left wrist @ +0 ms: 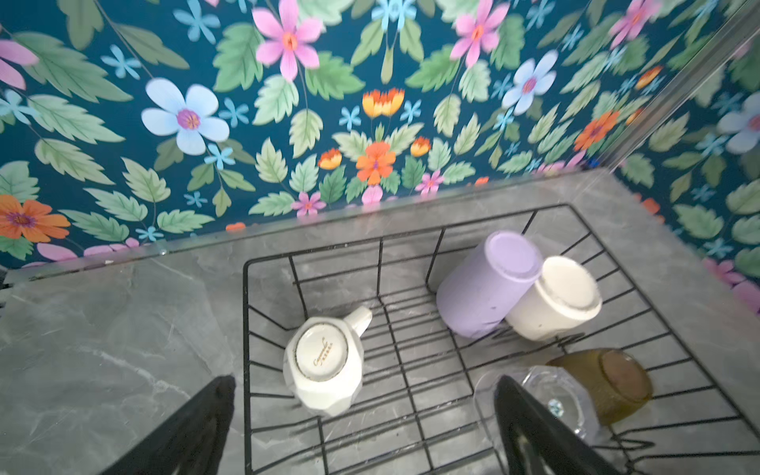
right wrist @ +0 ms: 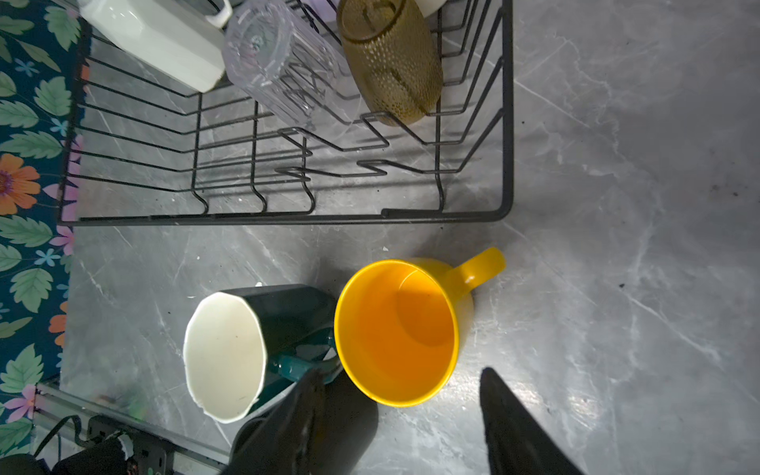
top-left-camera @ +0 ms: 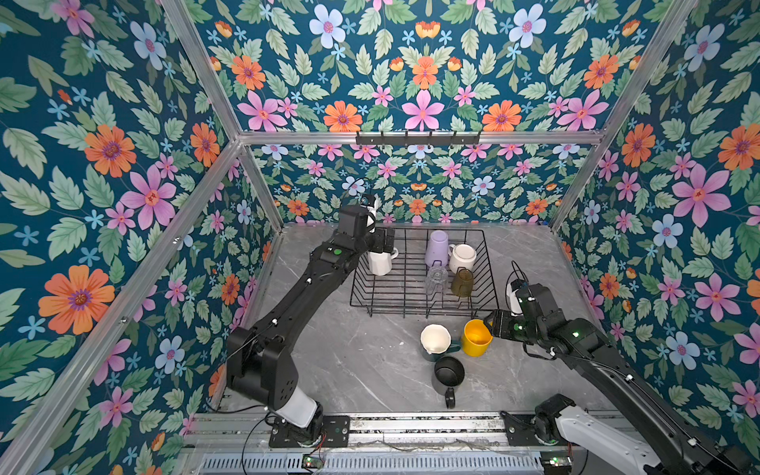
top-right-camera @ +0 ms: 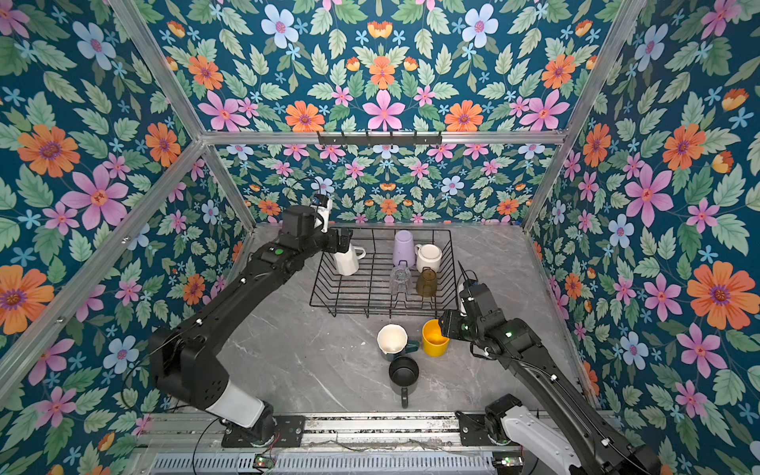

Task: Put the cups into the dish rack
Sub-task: 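Open the left gripper and lift it off the white mug, then grasp the yellow mug by its rim with the right gripper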

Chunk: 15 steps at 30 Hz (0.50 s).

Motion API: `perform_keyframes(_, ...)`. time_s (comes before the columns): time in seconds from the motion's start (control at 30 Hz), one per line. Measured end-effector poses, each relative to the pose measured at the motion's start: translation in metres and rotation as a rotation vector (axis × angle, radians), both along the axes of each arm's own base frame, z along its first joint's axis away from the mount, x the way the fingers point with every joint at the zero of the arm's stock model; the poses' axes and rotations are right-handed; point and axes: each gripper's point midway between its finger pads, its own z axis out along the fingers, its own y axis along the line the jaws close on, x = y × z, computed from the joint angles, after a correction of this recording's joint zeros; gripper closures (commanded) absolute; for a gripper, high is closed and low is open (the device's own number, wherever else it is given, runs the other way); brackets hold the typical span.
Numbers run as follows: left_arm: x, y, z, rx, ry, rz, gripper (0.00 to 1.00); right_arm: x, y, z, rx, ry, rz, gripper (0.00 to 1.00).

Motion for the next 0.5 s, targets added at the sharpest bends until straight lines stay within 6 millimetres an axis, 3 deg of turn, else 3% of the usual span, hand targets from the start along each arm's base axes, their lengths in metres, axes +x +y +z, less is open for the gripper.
perform_keyframes(0.23, -0.038, 0.011, 0.025, -0.133, -0.137, -0.015, 0.00, -0.003, -0.002, -0.033, -0.060, 0.094, -0.013, 0.46)
perform_keyframes(0.5, -0.061, 0.020, 0.042, -0.220, -0.222, -0.014, 0.00, 0.000, -0.002, -0.057, -0.100, 0.156, -0.024, 0.52)
